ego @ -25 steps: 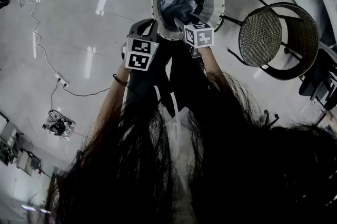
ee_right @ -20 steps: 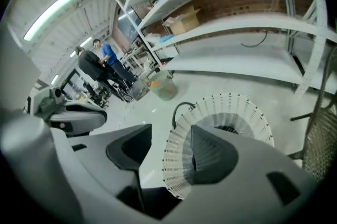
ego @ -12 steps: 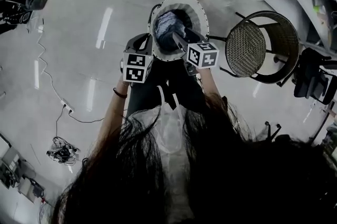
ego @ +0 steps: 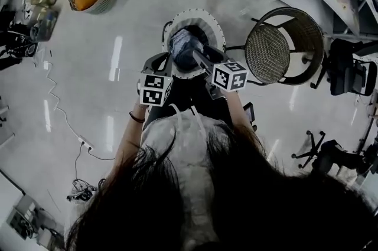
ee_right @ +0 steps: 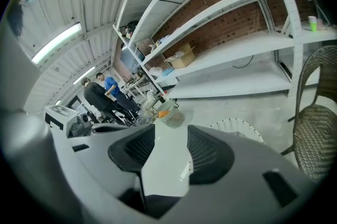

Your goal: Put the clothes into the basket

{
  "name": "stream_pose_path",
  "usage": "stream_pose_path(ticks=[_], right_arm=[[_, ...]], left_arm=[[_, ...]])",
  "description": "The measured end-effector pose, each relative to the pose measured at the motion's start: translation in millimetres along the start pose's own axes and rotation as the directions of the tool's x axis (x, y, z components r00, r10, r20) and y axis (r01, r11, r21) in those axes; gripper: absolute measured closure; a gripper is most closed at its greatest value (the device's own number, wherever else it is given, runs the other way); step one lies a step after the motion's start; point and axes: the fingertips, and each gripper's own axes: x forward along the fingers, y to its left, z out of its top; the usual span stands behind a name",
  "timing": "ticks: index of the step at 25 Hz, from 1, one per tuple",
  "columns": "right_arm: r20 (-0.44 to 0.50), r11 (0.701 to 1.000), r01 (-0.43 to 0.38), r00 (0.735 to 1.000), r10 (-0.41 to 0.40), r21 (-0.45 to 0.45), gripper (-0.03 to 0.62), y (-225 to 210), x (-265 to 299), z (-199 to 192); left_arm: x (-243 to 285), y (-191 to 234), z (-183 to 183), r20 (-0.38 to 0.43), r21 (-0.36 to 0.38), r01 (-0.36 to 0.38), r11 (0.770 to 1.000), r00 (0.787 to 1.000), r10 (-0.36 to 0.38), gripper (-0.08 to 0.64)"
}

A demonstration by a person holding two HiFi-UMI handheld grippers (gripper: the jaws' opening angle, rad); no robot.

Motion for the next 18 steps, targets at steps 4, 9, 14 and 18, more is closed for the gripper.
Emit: stream_pose_path(ticks=[4, 9, 14, 18], right_arm=[[0.067, 0.998, 0.006, 0.998, -0.01, 0.06, 0.419, 8, -21, 6], [0.042, 1.0, 0.016, 0.999, -0.017, 0.027, 0.453, 8, -42, -2], [0.053, 1.0, 0.014, 0.998, -0.015, 0.019, 0.469, 6, -64, -6], [0.067, 1.0, 0.017, 0.998, -0.017, -0.007, 0.477, 4, -88, -12]], left_arm=[[-2, -7, 2, -0.008, 0.034, 0.033, 0.999, 0.999, -0.033, 0.531], [2, -19, 14, 0.002, 0.062, 0.04, 0.997, 0.999, -0.04, 0.531], [-1, -33, 19, 0.015, 0.055, 0.032, 0.998, 0.999, -0.033, 0.531], [-3, -57, 21, 0.031, 0.069, 0.036, 0.997, 0.999, -0.038, 0.531]])
